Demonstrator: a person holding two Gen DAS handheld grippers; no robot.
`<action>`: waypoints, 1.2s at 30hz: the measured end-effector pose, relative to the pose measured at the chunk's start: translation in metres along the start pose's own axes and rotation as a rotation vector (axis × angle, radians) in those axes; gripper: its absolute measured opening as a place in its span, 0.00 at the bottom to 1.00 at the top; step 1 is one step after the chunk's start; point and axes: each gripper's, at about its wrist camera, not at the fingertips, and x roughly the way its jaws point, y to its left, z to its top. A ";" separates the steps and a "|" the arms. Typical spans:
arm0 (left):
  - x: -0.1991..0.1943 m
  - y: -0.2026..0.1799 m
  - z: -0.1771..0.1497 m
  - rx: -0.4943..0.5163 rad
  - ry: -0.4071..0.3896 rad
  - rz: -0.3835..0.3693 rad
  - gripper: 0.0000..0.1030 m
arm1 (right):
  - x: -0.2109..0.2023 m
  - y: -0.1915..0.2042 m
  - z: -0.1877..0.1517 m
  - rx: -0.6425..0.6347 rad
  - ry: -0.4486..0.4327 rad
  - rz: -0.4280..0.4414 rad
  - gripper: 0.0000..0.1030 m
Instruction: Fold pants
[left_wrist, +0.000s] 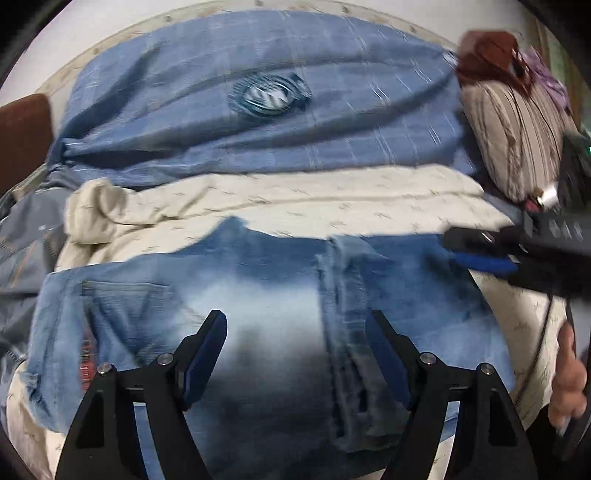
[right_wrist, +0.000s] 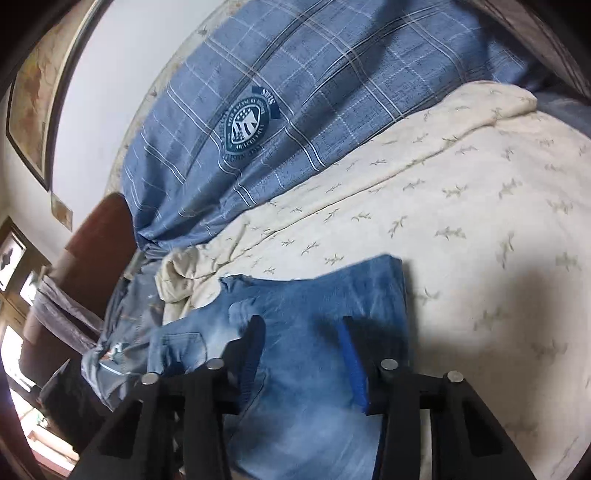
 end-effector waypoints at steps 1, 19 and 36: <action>0.007 -0.004 -0.001 0.017 0.027 0.002 0.76 | 0.008 0.003 0.004 -0.011 0.020 0.000 0.41; 0.007 0.031 -0.012 -0.004 0.088 -0.040 0.80 | 0.045 0.031 0.013 -0.108 0.105 0.108 0.39; -0.066 0.097 -0.026 -0.110 -0.091 0.137 0.80 | 0.020 0.032 -0.014 -0.114 0.094 0.141 0.46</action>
